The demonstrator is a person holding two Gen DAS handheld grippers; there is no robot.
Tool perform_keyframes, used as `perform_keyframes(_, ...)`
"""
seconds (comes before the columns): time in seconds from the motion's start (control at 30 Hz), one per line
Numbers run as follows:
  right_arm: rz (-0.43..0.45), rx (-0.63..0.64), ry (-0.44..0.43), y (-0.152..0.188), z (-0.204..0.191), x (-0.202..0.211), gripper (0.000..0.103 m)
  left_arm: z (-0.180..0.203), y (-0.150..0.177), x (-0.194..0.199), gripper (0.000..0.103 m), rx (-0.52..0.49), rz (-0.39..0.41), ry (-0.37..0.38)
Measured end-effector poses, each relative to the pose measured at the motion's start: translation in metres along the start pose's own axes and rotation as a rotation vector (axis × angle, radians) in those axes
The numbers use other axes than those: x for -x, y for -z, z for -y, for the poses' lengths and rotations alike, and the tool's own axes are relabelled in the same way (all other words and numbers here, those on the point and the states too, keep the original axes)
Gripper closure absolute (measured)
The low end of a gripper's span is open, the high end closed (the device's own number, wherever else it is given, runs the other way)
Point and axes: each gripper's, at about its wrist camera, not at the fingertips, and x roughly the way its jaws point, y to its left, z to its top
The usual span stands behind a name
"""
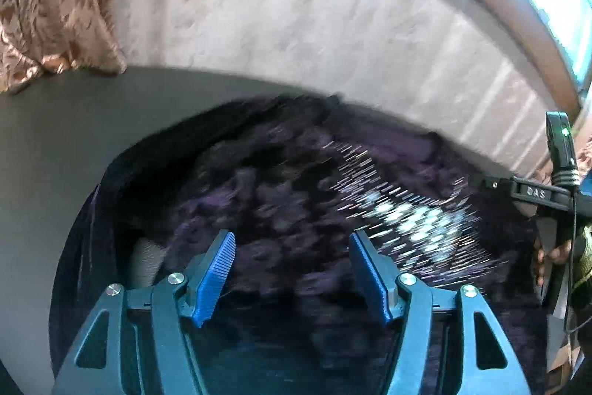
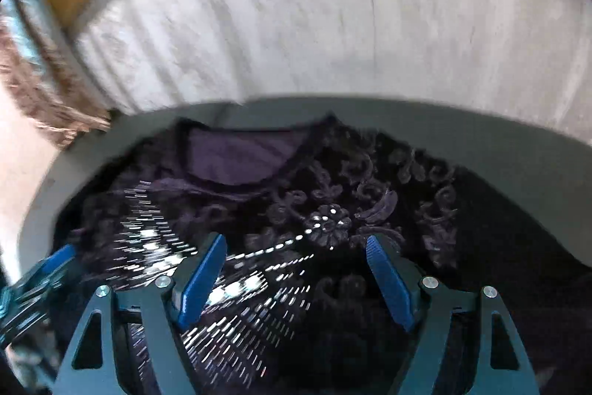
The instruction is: Fold clothes
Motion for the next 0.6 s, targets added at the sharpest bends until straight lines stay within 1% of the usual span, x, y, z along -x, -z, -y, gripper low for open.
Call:
perform_keyframes(0.03, -0.024, 0.003, 0.020, 0.000, -0.003, -0.013, 0.022, -0.005, 0.000, -0.003, 0.038, -0.005, -0.013, -0.001)
perform_keyframes(0.07, -0.030, 0.010, 0.034, 0.000, -0.006, -0.021, 0.019, -0.009, 0.000, -0.006, 0.038, -0.010, -0.026, -0.002)
perform_keyframes(0.13, 0.006, 0.059, 0.065, 0.001, -0.023, -0.029, 0.000, -0.018, -0.001, -0.013, 0.038, -0.019, -0.051, -0.003)
perform_keyframes(0.2, 0.033, 0.094, 0.074, 0.000, -0.039, -0.035, 0.000, -0.019, -0.005, -0.018, 0.038, -0.097, -0.077, -0.036)
perform_keyframes(0.3, 0.054, 0.117, 0.050, -0.008, -0.056, -0.042, 0.000, -0.033, -0.013, -0.021, 0.038, -0.144, -0.094, -0.055)
perform_keyframes(0.43, 0.057, 0.207, 0.027, -0.015, -0.080, -0.050, 0.000, -0.047, -0.011, -0.018, 0.039, -0.087, -0.077, -0.042)
perform_keyframes(0.5, 0.065, 0.219, 0.035, -0.013, -0.084, -0.049, 0.000, -0.039, -0.008, -0.021, 0.038, -0.114, -0.077, -0.078)
perform_keyframes(0.6, 0.068, 0.203, 0.011, -0.012, -0.081, -0.045, 0.000, -0.031, -0.009, -0.020, 0.038, -0.115, -0.092, -0.130)
